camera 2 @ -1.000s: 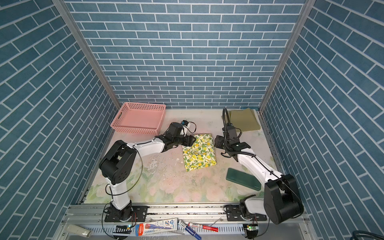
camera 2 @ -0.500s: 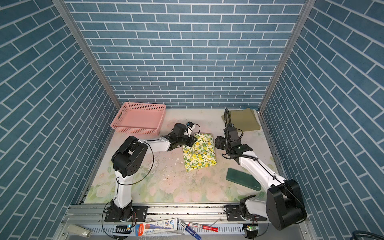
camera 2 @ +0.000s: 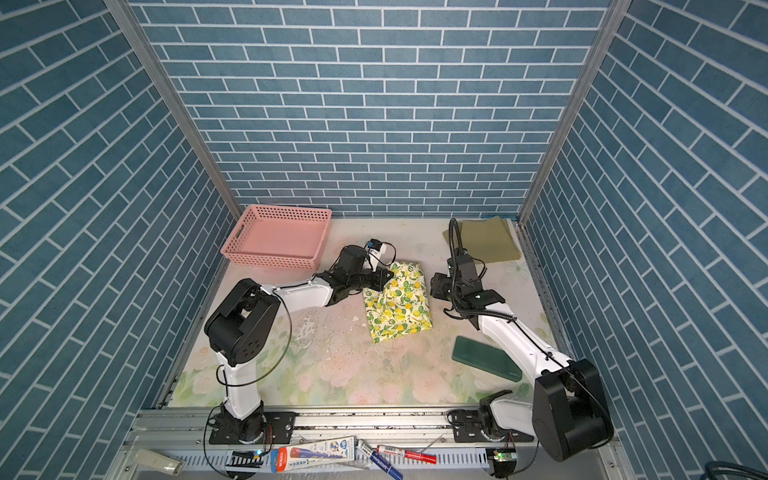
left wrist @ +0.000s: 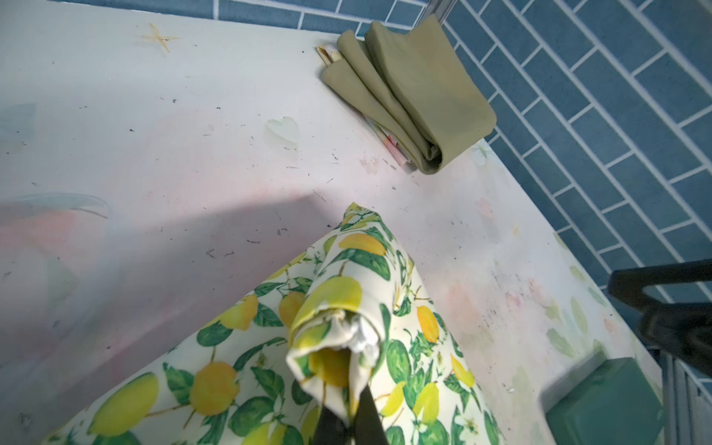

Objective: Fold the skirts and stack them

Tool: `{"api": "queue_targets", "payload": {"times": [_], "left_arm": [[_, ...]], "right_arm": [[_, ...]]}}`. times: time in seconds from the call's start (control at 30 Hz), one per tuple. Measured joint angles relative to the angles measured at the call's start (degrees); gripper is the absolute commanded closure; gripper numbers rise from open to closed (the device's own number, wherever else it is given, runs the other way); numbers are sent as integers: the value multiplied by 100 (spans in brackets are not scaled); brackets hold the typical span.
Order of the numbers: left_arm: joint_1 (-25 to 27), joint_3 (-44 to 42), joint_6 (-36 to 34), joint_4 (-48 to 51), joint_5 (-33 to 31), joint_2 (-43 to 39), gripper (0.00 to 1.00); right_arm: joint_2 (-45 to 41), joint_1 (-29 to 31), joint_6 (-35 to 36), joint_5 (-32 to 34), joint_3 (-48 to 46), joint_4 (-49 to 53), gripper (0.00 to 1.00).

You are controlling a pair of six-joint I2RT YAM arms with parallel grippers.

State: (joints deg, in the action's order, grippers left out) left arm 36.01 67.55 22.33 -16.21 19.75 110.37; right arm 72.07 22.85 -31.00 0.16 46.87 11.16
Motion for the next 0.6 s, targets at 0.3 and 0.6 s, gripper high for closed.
{"api": "queue_targets", "payload": {"times": [0.3,0.6], "left_arm": [[39,-428,872,157,-321,-376,100],[177,-1134,1956,39,-737,-796,100]], "right_arm": [[-129,0,22,-7,-22,2,45],[-192,0,188,-37,-168,17,45]]}}
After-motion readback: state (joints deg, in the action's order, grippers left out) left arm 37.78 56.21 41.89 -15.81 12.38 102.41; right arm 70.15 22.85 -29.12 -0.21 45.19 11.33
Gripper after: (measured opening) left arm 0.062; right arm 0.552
